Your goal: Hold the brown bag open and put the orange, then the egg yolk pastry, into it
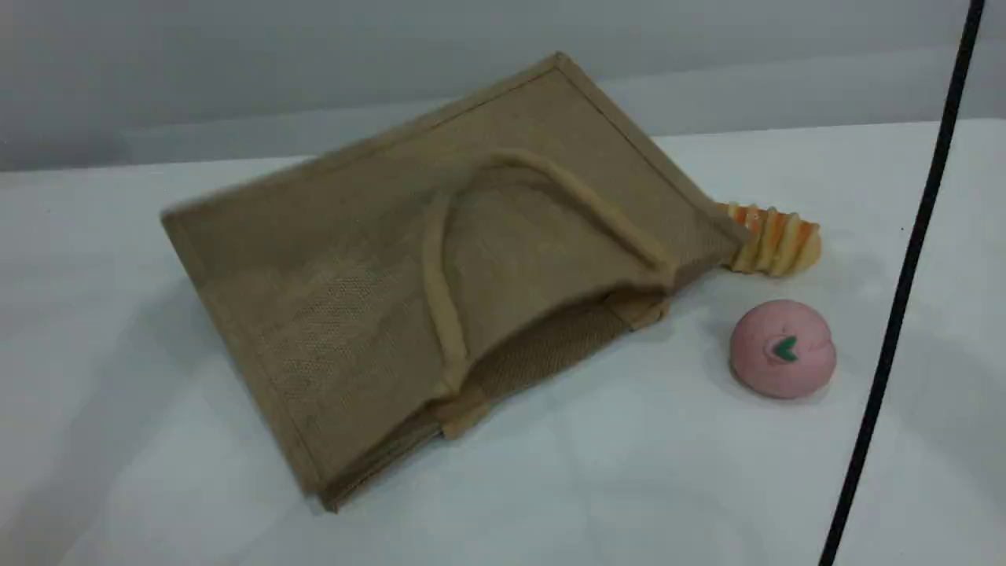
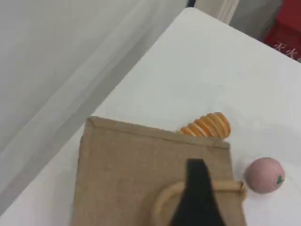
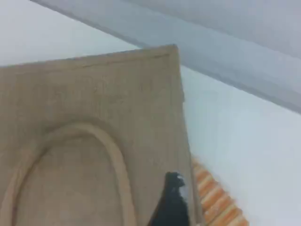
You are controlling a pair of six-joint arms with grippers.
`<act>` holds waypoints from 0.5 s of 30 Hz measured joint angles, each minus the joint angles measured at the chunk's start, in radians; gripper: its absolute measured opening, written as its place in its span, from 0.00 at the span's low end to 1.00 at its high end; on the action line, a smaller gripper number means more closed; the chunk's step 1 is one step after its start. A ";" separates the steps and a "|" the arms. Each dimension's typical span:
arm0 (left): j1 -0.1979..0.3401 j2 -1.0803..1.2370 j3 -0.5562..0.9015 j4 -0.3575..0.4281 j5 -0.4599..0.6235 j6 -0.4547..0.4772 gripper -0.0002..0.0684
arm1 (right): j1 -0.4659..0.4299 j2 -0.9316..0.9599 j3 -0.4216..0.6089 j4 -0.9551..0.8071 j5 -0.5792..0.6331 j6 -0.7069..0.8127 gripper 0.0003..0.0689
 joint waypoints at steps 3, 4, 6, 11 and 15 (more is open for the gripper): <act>0.002 -0.001 0.000 0.012 0.001 -0.059 0.73 | 0.000 -0.037 0.000 -0.001 0.023 -0.001 0.82; 0.002 -0.005 0.000 0.022 0.001 -0.080 0.73 | 0.000 -0.053 0.000 -0.001 0.035 -0.001 0.82; 0.002 -0.023 -0.001 0.063 0.003 -0.137 0.74 | 0.000 -0.093 0.000 -0.001 0.063 -0.001 0.82; 0.002 -0.107 -0.009 0.238 0.006 -0.275 0.74 | 0.000 -0.209 0.000 -0.001 0.159 0.000 0.82; 0.002 -0.205 -0.010 0.403 0.007 -0.403 0.74 | 0.000 -0.327 0.000 0.002 0.242 0.000 0.82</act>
